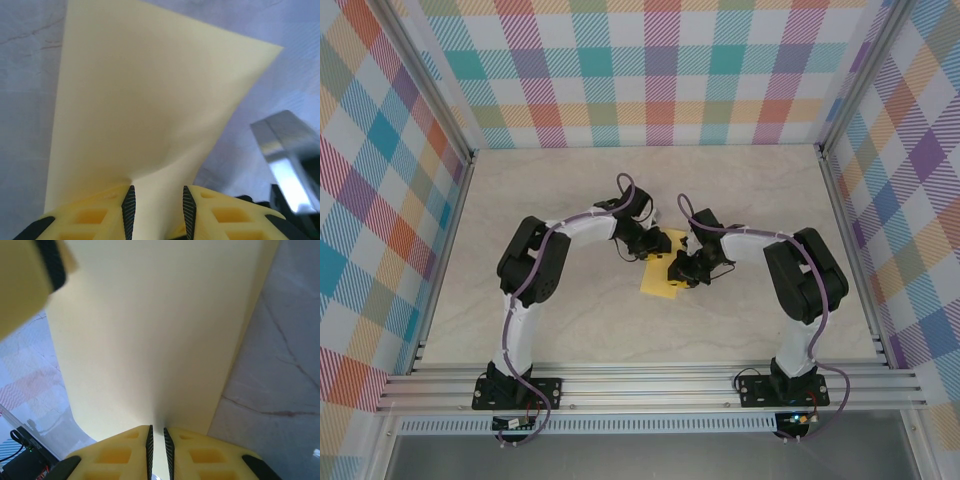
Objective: Fold a paper plane with a square sheet of paper (fold left side to right side)
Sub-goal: First fold the square sheet of paper in half at the center of the table.
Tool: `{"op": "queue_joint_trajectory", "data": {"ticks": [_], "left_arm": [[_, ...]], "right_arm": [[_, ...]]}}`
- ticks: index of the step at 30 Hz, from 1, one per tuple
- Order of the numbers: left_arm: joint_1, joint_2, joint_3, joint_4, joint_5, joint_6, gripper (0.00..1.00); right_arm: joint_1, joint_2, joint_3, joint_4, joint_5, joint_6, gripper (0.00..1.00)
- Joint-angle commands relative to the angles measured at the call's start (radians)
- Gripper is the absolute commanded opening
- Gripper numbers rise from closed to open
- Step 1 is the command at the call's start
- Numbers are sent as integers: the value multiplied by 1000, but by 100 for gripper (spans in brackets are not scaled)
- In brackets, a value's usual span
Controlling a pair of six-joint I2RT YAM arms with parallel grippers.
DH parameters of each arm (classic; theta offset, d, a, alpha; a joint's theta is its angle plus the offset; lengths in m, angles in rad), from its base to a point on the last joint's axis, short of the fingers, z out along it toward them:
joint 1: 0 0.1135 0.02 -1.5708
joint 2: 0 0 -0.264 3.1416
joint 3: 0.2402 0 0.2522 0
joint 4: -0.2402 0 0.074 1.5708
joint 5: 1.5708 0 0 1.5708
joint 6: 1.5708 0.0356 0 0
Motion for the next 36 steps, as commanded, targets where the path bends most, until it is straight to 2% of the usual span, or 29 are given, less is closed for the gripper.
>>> {"op": "queue_joint_trajectory", "data": {"ticks": [1,17,36], "left_arm": [[2,40,49,-38,4,-7,32],[53,109,128,-54,-8,-6,33],[97,183,266,-33,37,-50,33]], "right_arm": [[0,65,-10,-82,115,-27,17],[0,80,-6,-144,131,-77,16],[2,86,-9,-146,131,-79,16]]}}
